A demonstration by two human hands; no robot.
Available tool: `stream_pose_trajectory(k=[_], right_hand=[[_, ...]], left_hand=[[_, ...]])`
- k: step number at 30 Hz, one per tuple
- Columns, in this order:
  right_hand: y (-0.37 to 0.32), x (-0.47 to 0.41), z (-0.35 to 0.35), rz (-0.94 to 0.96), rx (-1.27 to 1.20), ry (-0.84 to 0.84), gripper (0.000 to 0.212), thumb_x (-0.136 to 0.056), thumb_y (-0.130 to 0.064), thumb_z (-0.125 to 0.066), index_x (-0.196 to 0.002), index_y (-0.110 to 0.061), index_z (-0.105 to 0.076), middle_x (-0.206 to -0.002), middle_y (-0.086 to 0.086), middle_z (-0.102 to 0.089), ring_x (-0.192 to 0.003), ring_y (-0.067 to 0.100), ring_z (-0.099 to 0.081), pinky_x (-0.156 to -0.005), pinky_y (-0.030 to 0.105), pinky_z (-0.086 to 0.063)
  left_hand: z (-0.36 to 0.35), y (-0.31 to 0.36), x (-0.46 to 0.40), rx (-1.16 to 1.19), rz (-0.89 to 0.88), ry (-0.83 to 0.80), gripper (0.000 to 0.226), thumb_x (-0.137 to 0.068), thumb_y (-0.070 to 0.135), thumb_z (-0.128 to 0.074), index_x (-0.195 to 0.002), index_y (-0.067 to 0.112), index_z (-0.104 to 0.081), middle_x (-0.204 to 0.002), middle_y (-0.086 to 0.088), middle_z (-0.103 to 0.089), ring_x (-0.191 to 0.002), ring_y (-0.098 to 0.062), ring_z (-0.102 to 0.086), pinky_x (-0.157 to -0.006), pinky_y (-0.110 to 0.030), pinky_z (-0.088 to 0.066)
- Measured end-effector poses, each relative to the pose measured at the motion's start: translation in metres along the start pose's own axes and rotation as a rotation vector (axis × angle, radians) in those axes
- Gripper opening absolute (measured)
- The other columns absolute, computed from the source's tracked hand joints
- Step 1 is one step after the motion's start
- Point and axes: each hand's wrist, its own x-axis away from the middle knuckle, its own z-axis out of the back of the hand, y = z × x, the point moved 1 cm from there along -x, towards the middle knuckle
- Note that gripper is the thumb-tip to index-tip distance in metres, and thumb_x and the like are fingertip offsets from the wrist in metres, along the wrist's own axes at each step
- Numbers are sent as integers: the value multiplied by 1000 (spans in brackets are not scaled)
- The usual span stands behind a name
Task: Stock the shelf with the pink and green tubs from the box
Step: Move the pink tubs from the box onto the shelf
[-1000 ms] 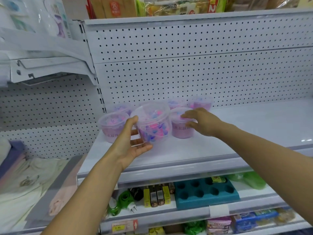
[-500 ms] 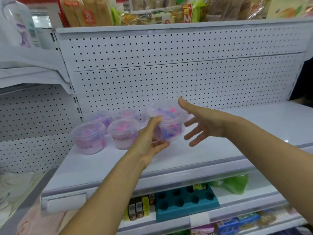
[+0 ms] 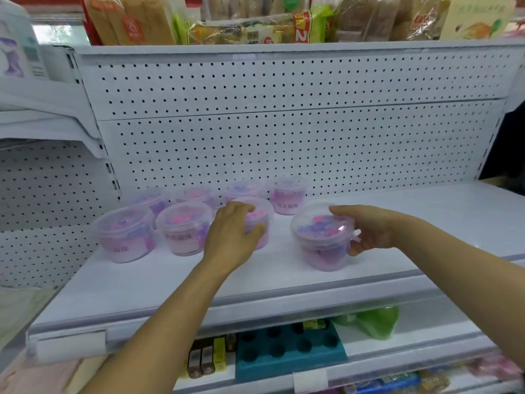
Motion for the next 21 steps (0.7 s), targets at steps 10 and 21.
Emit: stream_pose_trajectory(k=[10, 21], right_hand=[[-11, 29, -30, 648, 833, 377, 49, -67, -75, -56, -100, -40, -67, -109, -17, -59, -108, 11, -48, -87, 39, -45], [-4, -15, -25, 631, 996, 370, 40, -88, -24, -59, -123, -42, -58, -129, -6, -59, -113, 20, -54, -88, 36, -47]], left_hand=[[-4, -13, -5, -136, -35, -83, 44, -94, 36, -55, -137, 32, -49, -142, 6, -48, -130, -19, -39, -102, -30, -35], [-2, -14, -16, -182, -69, -54, 35, -95, 26, -53, -128, 32, -59, -133, 6, -56, -122, -22, -43, -90, -38, -45]])
